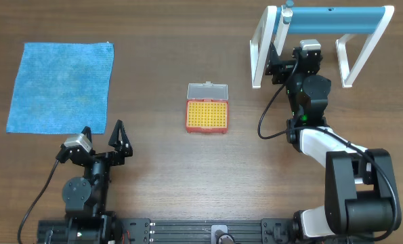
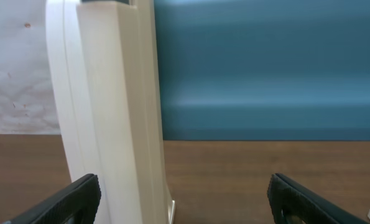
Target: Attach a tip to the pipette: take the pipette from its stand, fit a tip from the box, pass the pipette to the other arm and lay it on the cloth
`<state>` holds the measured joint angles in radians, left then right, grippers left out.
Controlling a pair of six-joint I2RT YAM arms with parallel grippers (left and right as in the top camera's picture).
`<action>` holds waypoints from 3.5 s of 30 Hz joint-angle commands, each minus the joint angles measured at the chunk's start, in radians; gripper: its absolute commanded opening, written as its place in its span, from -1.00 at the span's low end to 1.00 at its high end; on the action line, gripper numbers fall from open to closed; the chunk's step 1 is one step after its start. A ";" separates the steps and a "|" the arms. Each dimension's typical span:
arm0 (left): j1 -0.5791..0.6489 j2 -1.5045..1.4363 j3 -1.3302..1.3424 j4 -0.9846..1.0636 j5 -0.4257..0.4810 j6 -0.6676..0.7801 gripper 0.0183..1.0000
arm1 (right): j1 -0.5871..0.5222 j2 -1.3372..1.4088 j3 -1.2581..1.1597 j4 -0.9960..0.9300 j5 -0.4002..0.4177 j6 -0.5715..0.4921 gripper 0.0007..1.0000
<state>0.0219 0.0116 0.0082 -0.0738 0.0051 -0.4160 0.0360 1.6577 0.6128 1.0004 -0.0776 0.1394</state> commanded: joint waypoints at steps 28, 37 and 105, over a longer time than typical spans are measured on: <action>0.004 -0.006 -0.003 -0.005 0.007 0.014 1.00 | 0.005 0.088 0.089 0.012 0.040 -0.024 -0.82; 0.004 -0.006 -0.003 -0.005 0.007 0.014 0.99 | 0.005 0.079 0.089 0.023 0.040 -0.024 -0.84; 0.004 -0.006 -0.003 -0.005 0.007 0.014 1.00 | 0.478 0.253 -0.063 0.463 -0.314 -0.035 -0.84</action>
<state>0.0219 0.0116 0.0078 -0.0738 0.0051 -0.4160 0.5072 1.8915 0.5323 1.4555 -0.4095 0.1349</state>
